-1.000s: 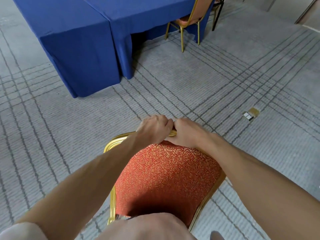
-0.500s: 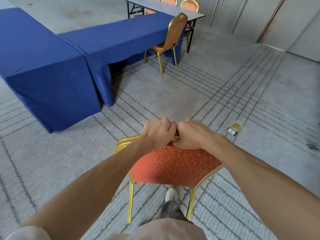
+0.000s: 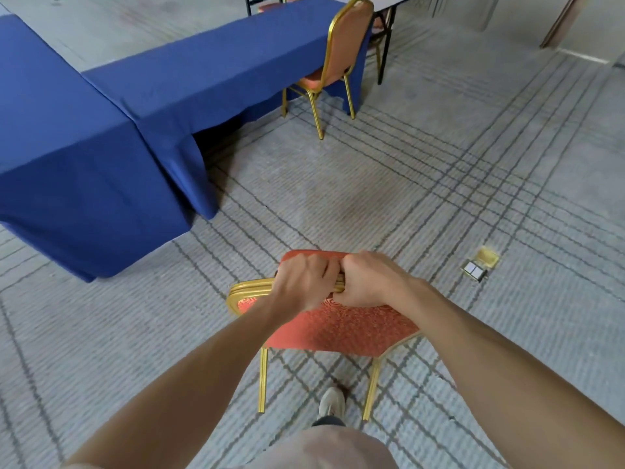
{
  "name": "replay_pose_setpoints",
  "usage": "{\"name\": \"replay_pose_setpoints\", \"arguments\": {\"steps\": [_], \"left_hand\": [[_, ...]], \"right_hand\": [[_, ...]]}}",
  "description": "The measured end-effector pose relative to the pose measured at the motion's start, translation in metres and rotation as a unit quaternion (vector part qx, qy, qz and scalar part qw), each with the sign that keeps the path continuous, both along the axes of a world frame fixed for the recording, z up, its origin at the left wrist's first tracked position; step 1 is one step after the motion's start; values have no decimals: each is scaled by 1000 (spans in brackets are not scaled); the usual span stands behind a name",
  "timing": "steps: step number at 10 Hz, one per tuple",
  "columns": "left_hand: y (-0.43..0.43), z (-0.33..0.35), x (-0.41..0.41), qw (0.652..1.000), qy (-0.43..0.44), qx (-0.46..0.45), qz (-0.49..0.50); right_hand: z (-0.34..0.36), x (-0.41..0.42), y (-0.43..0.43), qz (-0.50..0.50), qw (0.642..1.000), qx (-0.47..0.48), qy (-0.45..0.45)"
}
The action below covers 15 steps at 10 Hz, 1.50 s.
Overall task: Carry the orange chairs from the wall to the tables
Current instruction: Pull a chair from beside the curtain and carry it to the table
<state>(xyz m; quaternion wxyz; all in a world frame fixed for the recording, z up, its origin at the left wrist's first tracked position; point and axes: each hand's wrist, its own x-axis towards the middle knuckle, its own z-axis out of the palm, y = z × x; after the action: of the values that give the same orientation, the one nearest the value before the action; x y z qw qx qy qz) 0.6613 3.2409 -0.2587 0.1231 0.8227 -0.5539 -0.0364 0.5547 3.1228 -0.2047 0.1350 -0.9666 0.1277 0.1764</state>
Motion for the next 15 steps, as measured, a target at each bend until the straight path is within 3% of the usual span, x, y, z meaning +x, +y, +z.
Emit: {"name": "replay_pose_setpoints", "arguments": {"steps": [1,2,3,5,7,10,13,15], "left_hand": [[-20,14,22,998,-24,-33,48],[-59,28,51,992,56,-4,110],[-83,28,73,984,53,-25,169],[-132,32,123,991,32,-19,131],[-192,31,182,983,37,-19,179],[-317,29,308,993,27,-7,111],[-381,33,388,996,-28,6,80],[-419,69,426,984,29,-79,158]], "right_hand": [[3,32,-30,-8,999,13,-47],[-1,60,-56,-24,997,17,-68],[-3,85,-79,-52,994,49,-87],[3,127,-127,-66,988,41,-135],[-4,188,-189,-66,984,76,-147],[-9,323,-316,-44,993,48,-101],[14,412,-386,25,999,-2,-25],[49,458,-429,62,995,-54,-63]]}}
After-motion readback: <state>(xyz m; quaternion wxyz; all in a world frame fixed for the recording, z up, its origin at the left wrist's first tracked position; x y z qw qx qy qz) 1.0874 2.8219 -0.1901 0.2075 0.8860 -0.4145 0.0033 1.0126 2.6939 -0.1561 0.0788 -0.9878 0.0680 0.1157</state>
